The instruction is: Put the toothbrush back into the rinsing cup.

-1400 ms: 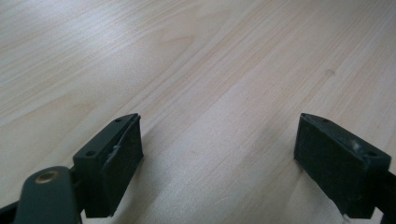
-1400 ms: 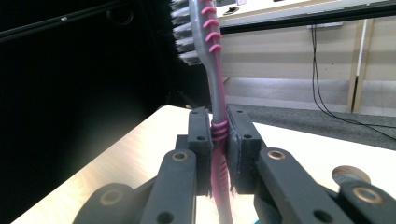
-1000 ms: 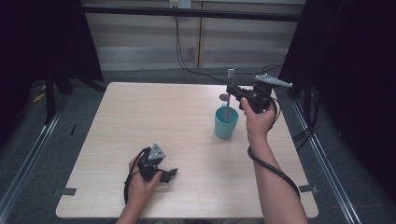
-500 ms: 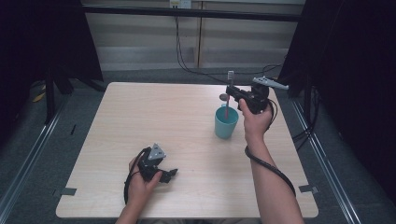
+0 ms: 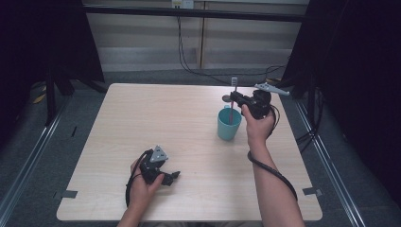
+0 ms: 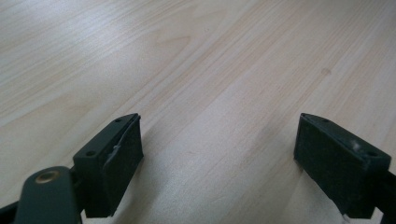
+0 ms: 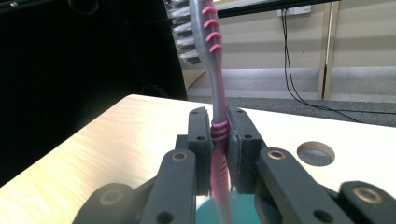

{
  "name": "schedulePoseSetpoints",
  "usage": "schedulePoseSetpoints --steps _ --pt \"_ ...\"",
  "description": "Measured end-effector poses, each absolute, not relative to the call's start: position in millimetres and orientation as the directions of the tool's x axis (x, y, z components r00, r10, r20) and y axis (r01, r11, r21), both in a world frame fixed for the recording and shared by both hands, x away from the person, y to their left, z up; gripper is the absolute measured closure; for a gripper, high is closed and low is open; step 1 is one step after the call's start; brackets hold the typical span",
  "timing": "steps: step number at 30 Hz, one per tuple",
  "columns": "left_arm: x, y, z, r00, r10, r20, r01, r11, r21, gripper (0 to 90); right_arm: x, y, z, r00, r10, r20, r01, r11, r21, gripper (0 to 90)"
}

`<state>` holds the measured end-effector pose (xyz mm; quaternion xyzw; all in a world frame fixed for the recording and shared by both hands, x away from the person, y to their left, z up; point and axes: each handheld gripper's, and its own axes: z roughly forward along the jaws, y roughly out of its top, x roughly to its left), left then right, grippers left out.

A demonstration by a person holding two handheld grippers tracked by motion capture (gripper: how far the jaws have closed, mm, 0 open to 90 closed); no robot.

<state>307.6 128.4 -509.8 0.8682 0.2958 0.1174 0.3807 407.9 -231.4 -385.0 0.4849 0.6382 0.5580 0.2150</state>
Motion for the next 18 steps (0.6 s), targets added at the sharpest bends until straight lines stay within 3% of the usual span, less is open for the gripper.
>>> schedulePoseSetpoints --steps 18 --pt "308 129 -509 0.805 0.593 -0.013 0.416 -0.549 0.725 15.1 409 -231 -406 -0.422 0.87 0.257 0.39 -0.082 0.917 81.0"
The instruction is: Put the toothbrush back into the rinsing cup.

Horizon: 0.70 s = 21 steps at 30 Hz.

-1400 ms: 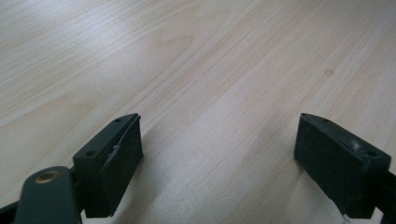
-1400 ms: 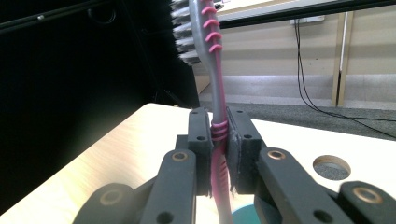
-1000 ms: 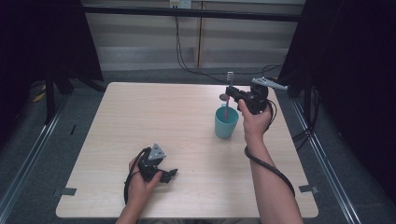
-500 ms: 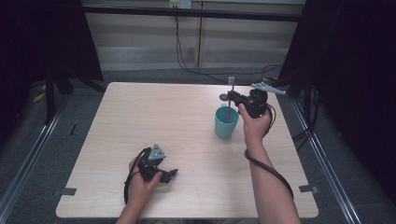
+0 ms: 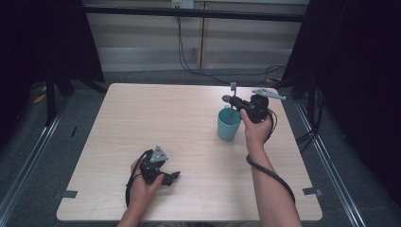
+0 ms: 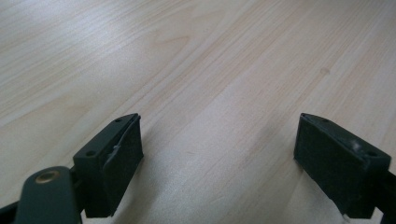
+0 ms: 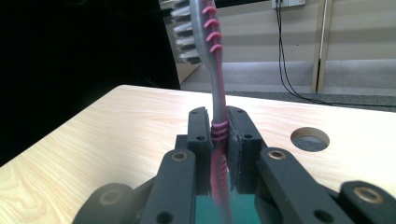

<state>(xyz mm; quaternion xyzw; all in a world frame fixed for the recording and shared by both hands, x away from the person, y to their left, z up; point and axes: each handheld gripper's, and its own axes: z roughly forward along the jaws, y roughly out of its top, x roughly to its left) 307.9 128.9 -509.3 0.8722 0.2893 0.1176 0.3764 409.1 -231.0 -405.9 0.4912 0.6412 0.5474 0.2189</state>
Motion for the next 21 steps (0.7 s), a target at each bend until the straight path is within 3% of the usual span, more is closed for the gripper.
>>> schedulePoseSetpoints --steps 21 --pt "308 129 -509 0.808 0.589 -0.007 0.412 -0.556 0.722 15.2 405 -238 -430 -0.414 0.874 0.254 0.399 -0.077 0.914 80.2"
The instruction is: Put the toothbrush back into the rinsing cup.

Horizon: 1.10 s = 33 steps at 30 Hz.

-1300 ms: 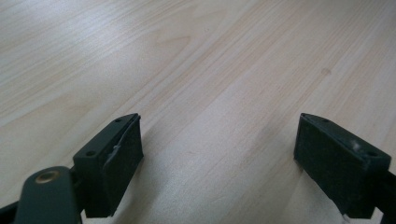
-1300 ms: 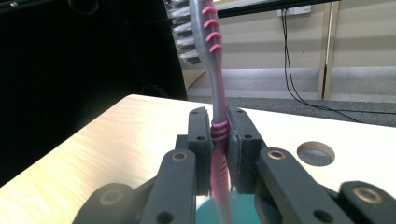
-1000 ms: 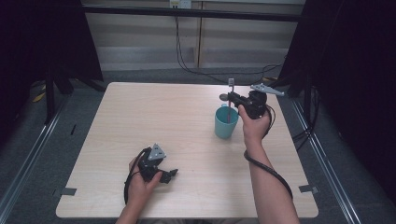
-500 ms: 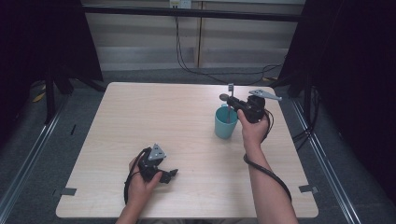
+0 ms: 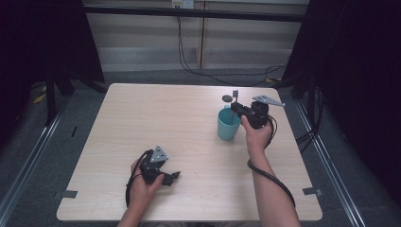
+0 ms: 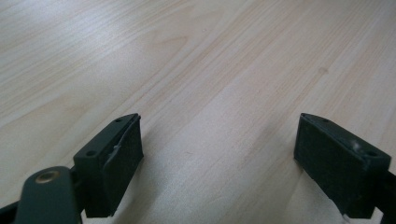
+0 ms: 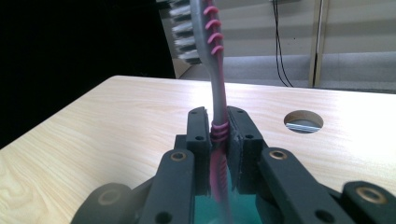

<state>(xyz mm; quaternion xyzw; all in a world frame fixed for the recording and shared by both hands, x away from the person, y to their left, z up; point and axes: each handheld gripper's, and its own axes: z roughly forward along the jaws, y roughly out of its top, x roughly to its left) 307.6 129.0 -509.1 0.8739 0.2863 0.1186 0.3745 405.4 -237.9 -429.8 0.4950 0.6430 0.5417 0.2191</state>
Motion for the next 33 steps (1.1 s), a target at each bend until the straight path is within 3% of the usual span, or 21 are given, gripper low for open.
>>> schedulePoseSetpoints --steps 19,29,33 --pt "307.5 128.8 -509.1 0.81 0.587 -0.007 0.408 -0.556 0.724 15.1 402.7 -238.5 -436.2 -0.412 0.878 0.245 0.414 -0.059 0.908 77.2" --pt "307.6 128.9 -509.0 0.812 0.584 -0.005 0.406 -0.559 0.723 15.1 398.7 -234.6 -431.4 -0.421 0.882 0.211 0.429 -0.011 0.903 61.4" --pt "307.5 128.8 -509.1 0.811 0.584 -0.006 0.407 -0.558 0.724 15.2 395.9 -233.7 -428.3 -0.415 0.888 0.197 0.447 0.011 0.894 49.2"
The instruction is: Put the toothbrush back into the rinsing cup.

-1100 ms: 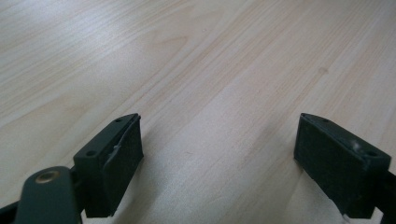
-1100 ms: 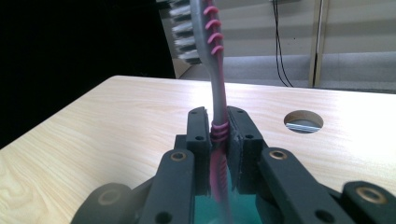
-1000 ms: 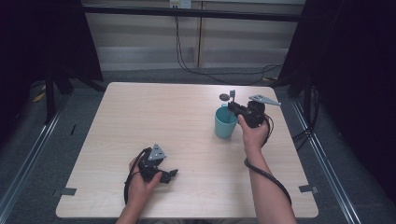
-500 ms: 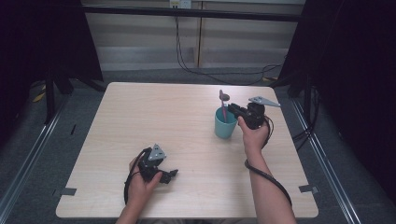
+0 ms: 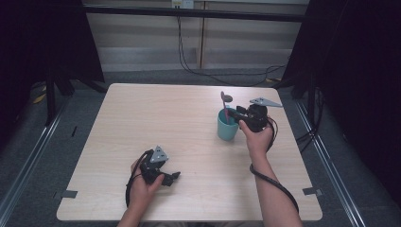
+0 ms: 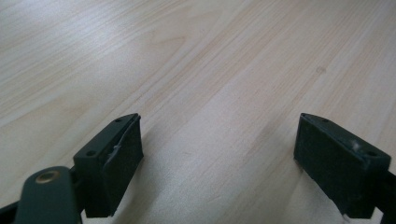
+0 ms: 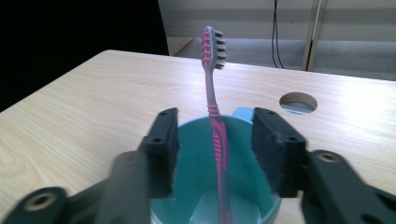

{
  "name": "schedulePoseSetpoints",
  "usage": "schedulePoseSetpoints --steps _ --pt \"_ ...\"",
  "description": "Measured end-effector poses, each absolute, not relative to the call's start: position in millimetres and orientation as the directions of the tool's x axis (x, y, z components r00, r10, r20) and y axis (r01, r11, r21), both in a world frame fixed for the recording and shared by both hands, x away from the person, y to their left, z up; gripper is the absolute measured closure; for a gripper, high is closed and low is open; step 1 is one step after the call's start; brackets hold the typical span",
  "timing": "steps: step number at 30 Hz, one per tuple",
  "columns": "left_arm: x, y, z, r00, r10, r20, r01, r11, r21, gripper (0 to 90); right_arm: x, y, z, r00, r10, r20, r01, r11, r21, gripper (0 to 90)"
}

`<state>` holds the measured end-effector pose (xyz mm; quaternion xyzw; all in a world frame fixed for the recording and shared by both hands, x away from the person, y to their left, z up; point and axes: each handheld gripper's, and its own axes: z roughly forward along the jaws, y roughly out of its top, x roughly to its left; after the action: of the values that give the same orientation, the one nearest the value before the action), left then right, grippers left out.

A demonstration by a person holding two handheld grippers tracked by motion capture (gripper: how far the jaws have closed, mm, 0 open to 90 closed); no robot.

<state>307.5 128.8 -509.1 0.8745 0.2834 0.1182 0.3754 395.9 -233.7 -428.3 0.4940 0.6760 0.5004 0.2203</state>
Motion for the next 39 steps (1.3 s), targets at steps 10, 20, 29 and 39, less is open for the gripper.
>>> schedulePoseSetpoints --steps 10,20,29,39 --pt "308 129 -509 0.814 0.581 -0.009 0.407 -0.558 0.723 15.2 390 -237 -421 -0.418 0.886 0.203 0.441 0.002 0.898 33.7" --pt "308 129 -509 0.814 0.58 -0.01 0.407 -0.558 0.723 15.2 385 -243 -420 -0.446 0.871 0.207 0.446 0.016 0.895 31.7" --pt "308 129 -509 0.815 0.58 -0.01 0.406 -0.558 0.724 15.1 378 -244 -418 -0.466 0.866 0.182 0.445 0.052 0.894 28.7" --pt "307 129 -509 0.813 0.581 -0.011 0.407 -0.555 0.725 15.1 371 -251 -418 -0.459 0.867 0.196 0.471 0.05 0.881 18.5"
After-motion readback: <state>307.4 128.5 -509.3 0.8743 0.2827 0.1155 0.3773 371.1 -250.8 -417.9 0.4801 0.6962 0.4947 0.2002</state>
